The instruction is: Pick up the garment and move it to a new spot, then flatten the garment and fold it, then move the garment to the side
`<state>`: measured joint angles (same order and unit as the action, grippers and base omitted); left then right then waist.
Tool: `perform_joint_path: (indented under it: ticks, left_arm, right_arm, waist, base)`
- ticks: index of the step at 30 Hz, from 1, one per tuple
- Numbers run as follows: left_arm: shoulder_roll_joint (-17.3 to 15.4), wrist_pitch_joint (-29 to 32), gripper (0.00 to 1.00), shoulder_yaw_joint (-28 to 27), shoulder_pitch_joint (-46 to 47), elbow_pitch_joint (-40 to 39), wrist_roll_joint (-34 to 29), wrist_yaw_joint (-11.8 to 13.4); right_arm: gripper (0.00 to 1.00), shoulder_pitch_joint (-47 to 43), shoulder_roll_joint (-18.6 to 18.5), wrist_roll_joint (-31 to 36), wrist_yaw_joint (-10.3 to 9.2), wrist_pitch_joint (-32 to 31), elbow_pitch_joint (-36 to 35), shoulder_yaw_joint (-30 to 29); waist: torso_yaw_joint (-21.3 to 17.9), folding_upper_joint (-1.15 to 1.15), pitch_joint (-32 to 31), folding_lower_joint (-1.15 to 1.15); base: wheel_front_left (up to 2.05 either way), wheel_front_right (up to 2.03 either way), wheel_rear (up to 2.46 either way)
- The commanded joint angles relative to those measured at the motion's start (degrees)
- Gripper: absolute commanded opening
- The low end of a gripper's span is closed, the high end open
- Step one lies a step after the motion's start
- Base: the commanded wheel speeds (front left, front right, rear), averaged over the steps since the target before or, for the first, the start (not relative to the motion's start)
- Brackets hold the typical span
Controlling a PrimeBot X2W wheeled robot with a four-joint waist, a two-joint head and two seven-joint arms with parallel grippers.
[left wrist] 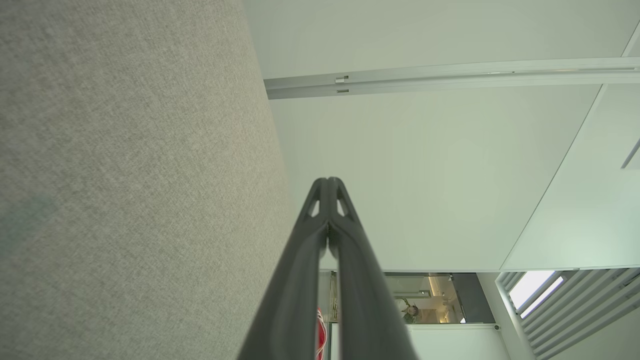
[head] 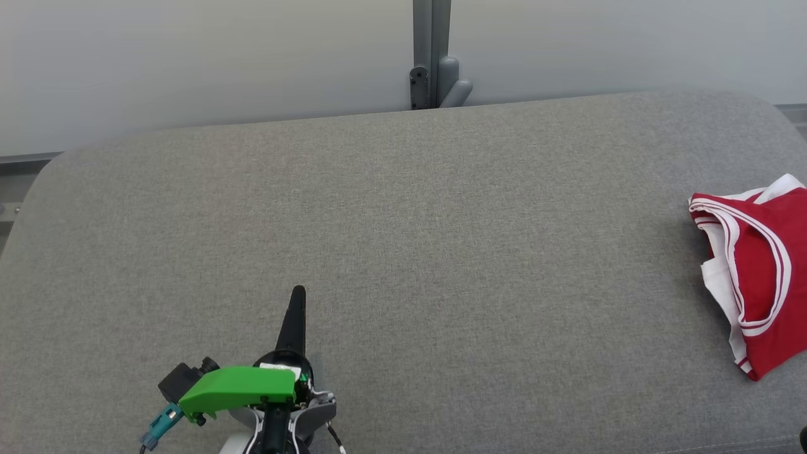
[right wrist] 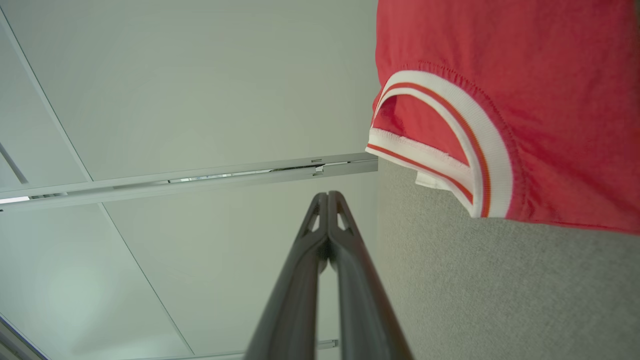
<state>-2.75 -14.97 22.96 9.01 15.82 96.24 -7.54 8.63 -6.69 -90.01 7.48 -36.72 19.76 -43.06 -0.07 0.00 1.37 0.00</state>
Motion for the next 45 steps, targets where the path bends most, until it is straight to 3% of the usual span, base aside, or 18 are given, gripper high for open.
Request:
perform_joint_path:
  ticks: [1,45]
  left_arm:
    - [-0.05,-0.16,0.0,0.01,0.87,0.07,0.05,-0.14]
    - [-0.06,-0.16,0.0,0.0,0.85,0.06,0.05,-0.14]
  right_arm:
    - [0.0,0.65,-0.05,-0.11,0.02,-0.13,0.07,-0.1]
    - [0.0,0.65,-0.04,-0.11,0.02,-0.13,0.07,-0.1]
  waist:
    - [0.0,0.0,0.0,0.0]
    - [0.0,0.0,0.0,0.0]
  base:
    - [0.0,0.0,0.0]
    - [0.0,0.0,0.0]
